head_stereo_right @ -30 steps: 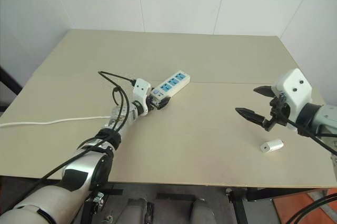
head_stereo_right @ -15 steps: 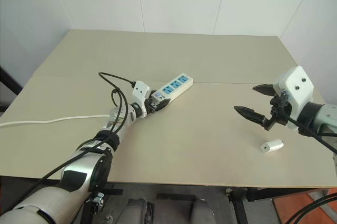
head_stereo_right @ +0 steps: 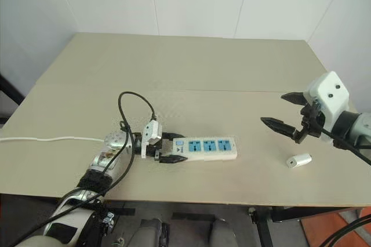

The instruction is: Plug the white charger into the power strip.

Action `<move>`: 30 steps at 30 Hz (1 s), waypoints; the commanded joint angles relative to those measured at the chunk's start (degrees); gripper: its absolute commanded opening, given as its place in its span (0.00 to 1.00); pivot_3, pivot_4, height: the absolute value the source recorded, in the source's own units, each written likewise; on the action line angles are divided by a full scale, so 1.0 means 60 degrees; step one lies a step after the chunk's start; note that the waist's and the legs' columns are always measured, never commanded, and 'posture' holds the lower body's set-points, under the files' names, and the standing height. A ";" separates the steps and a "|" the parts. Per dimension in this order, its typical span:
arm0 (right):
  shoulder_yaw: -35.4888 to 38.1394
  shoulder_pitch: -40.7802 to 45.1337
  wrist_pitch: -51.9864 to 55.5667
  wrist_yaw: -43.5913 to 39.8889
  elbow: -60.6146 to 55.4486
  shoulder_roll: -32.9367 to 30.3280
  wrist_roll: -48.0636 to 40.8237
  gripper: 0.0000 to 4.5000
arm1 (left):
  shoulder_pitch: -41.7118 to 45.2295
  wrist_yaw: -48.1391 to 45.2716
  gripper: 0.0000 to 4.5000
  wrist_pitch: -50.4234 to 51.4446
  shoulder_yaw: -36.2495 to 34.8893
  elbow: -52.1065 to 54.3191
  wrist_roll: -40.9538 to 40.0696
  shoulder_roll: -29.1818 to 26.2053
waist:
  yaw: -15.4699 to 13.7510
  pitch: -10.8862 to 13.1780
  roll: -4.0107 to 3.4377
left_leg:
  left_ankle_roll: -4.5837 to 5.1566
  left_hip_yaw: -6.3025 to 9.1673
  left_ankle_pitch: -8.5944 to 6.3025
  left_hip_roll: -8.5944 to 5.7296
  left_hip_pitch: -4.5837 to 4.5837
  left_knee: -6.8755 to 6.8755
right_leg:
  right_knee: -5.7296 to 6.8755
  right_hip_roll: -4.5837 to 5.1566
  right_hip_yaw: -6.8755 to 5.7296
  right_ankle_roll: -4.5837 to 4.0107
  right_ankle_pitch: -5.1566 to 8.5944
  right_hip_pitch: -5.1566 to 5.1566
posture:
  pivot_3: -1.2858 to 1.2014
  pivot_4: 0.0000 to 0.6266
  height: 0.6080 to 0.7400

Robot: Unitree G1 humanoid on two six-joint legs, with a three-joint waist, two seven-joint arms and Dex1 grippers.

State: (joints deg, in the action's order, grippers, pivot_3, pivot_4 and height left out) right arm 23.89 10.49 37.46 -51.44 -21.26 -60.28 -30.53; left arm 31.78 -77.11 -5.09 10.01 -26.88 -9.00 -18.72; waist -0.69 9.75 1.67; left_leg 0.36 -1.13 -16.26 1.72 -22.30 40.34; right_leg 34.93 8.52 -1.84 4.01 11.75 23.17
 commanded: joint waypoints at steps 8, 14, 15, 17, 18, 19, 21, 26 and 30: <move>0.0464 -0.0316 -0.0486 -0.1136 0.0427 -0.0920 0.0256 1.00 | 0.0294 -0.0136 0.73 -0.0602 0.0294 -0.0376 0.0056 0.0023 | -0.0025 -0.0002 -0.0003 | 0.0002 -0.0001 -0.0001 -0.0002 -0.0007 0.0001 | -0.0003 0.0000 -0.0001 0.0000 0.0000 -0.0003 | 0.52 0.24 1.00; 0.0020 -0.1288 -0.2516 -0.3323 0.1444 -0.2539 0.1606 1.00 | 0.0609 -0.0413 0.73 -0.0760 0.0393 -0.0934 0.0017 0.0096 | -0.0006 -0.0013 -0.0024 | 0.0004 -0.0005 -0.0002 -0.0003 -0.0002 0.0006 | -0.0007 0.0000 0.0003 0.0002 0.0001 -0.0005 | 0.52 0.24 1.00; -0.0174 -0.1313 -0.2936 -0.3583 0.1647 -0.2800 0.1889 1.00 | 0.0658 -0.0437 0.73 -0.0790 0.0406 -0.1009 0.0025 0.0117 | -0.0001 -0.0017 -0.0029 | 0.0004 -0.0005 -0.0002 -0.0002 0.0001 0.0006 | -0.0005 0.0000 0.0004 0.0002 0.0001 -0.0005 | 0.52 0.24 1.00; -0.0603 -0.1319 -0.3762 -0.4085 0.2026 -0.3192 0.2320 1.00 | 0.0733 -0.0455 0.73 -0.0832 0.0425 -0.1124 0.0038 0.0160 | 0.0007 -0.0019 -0.0033 | 0.0004 -0.0004 -0.0002 -0.0001 0.0004 0.0004 | -0.0004 0.0000 0.0002 0.0002 0.0001 -0.0004 | 0.52 0.24 1.00; -0.0921 -0.1259 -0.4178 -0.4271 0.2226 -0.3343 0.2548 1.00 | 0.0763 -0.0478 0.73 -0.0844 0.0437 -0.1170 0.0044 0.0180 | 0.0007 -0.0019 -0.0033 | 0.0004 -0.0004 -0.0002 -0.0001 0.0005 0.0004 | -0.0005 0.0000 0.0002 0.0002 0.0002 -0.0005 | 0.52 0.24 1.00; -0.1195 -0.1171 -0.4475 -0.4373 0.2390 -0.3426 0.2729 1.00 | 0.0782 -0.0500 0.73 -0.0856 0.0449 -0.1202 0.0052 0.0197 | 0.0005 -0.0019 -0.0033 | 0.0004 -0.0005 -0.0002 -0.0001 0.0004 0.0005 | -0.0007 0.0000 0.0002 0.0002 0.0002 -0.0005 | 0.52 0.24 1.00; -0.1866 -0.0869 -0.4881 -0.4495 0.2648 -0.3519 0.3114 1.00 | 0.0814 -0.0520 0.73 -0.0863 0.0463 -0.1241 0.0060 0.0229 | -0.0002 -0.0019 -0.0033 | 0.0004 -0.0005 -0.0002 -0.0002 0.0000 0.0006 | -0.0011 0.0000 0.0003 0.0003 0.0002 -0.0005 | 0.52 0.24 1.00; -0.3339 -0.0252 -0.5566 -0.4540 0.3033 -0.3391 0.4243 1.00 | 0.0871 -0.0477 0.73 -0.0885 0.0442 -0.1333 0.0089 0.0270 | -0.0009 -0.0022 -0.0039 | 0.0003 -0.0005 -0.0002 -0.0002 -0.0002 0.0009 | -0.0010 0.0000 0.0002 0.0004 0.0003 -0.0002 | 0.52 0.24 1.00; -0.4236 0.0401 -0.5944 -0.4323 0.3653 -0.3046 0.5101 1.00 | 0.0841 -0.0425 0.73 -0.0838 0.0406 -0.1284 0.0075 0.0253 | -0.0009 -0.0023 -0.0041 | 0.0002 -0.0007 -0.0001 -0.0002 -0.0002 0.0011 | -0.0010 0.0001 0.0003 0.0004 0.0002 -0.0002 | 0.52 0.24 1.00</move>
State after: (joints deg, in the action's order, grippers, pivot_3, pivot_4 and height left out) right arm -0.93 11.41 3.58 -77.93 -0.74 -78.64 -2.12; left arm 36.38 -79.74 -9.80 11.48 -34.77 -9.07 -17.61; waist -0.74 9.61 1.43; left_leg 0.37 -1.17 -16.26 1.71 -22.32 40.41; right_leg 34.87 8.52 -1.83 4.03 11.76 23.16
